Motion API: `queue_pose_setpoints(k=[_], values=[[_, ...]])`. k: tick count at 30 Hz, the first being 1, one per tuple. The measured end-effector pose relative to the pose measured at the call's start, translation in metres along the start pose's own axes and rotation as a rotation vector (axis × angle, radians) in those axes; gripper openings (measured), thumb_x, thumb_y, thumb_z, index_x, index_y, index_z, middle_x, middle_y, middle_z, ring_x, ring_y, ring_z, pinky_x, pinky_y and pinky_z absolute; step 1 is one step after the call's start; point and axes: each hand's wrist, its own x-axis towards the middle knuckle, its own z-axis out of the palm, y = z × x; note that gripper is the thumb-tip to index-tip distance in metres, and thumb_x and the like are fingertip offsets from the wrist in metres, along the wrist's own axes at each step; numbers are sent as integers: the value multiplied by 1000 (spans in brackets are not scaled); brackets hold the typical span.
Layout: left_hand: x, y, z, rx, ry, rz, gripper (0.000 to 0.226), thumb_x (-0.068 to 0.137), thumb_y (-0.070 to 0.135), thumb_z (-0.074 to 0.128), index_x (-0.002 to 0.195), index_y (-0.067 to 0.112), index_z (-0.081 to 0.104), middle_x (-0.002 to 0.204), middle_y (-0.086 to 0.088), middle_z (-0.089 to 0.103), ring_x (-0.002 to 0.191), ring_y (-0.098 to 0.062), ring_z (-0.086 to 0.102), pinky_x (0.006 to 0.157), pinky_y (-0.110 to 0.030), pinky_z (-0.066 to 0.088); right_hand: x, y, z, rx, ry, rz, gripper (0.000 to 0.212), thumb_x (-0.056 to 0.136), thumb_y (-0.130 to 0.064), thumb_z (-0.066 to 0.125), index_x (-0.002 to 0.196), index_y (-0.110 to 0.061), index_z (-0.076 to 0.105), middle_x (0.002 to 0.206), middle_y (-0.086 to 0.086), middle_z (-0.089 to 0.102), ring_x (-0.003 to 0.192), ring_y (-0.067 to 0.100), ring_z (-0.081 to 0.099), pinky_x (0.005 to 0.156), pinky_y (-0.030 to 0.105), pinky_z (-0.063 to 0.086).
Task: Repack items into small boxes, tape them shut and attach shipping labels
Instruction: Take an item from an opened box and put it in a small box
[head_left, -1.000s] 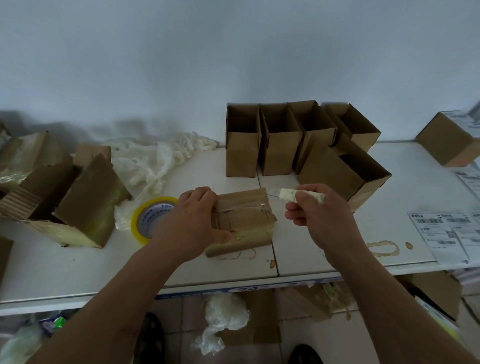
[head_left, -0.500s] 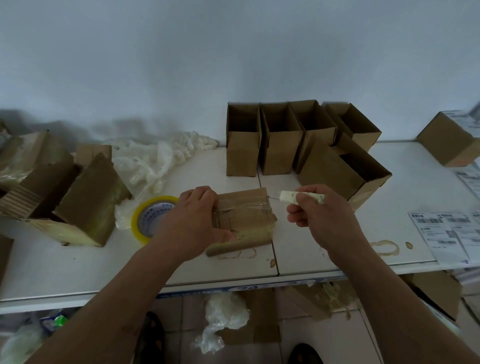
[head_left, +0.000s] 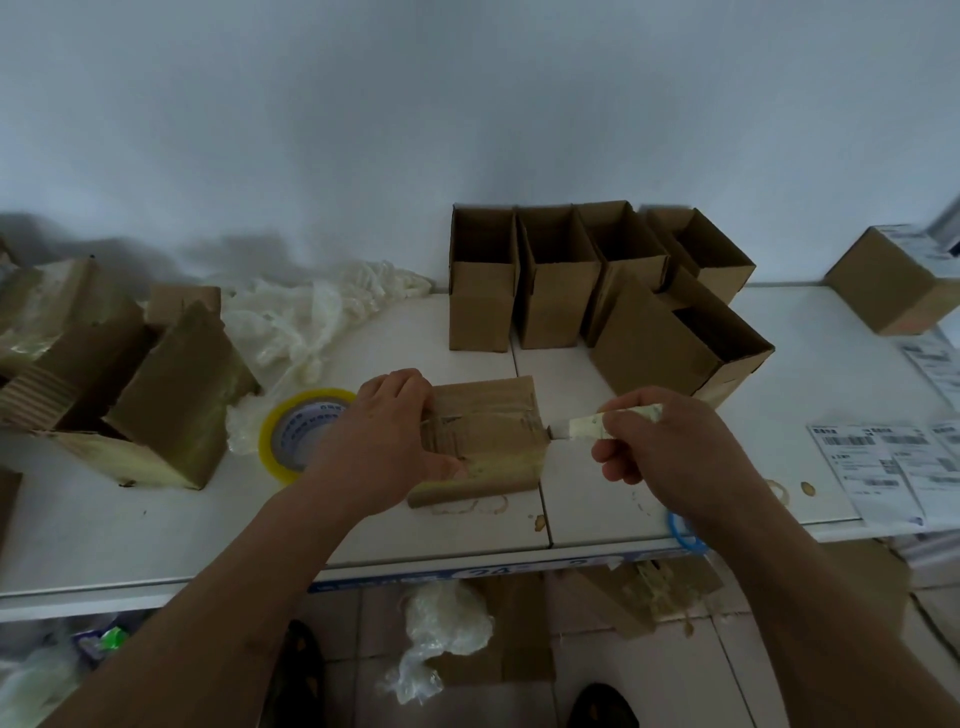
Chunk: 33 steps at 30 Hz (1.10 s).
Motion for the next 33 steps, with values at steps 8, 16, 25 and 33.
queue_pose_setpoints(k=[8, 16, 25, 33], values=[[-1, -14, -4, -126, -95, 29, 65, 78, 42, 78, 134, 30, 45, 157, 12, 22, 145, -13, 15, 114, -31, 23, 5, -16, -8, -7, 3, -183, 10, 99, -23, 52, 97, -25, 61, 76, 0, 70, 62, 9, 64, 63, 23, 53], [-12, -17, -7, -353, -78, -319, 80, 83, 54, 67, 149, 21, 36, 142, 3, 48, 108, -11, 51, 84, -24, 43, 20, -37, 37, -192, -182, -381, 10, 95, -35, 58, 91, -43, 63, 81, -6, 70, 74, 5, 66, 72, 29, 56], [-11, -23, -10, -363, -183, -338, 47, 86, 55, 65, 118, 21, 64, 107, 0, 68, 96, -18, 63, 91, -42, 53, 28, -45, 71, -295, -250, -438, 10, 94, -36, 60, 98, -38, 69, 70, -16, 67, 67, -6, 62, 57, 8, 43], [-9, -22, -10, -388, -185, -333, 42, 87, 51, 66, 111, 17, 67, 103, -5, 69, 90, -20, 64, 87, -43, 53, 33, -45, 78, -518, -212, -528, 19, 100, -36, 51, 107, -35, 69, 69, -18, 60, 63, 0, 56, 55, 11, 37]])
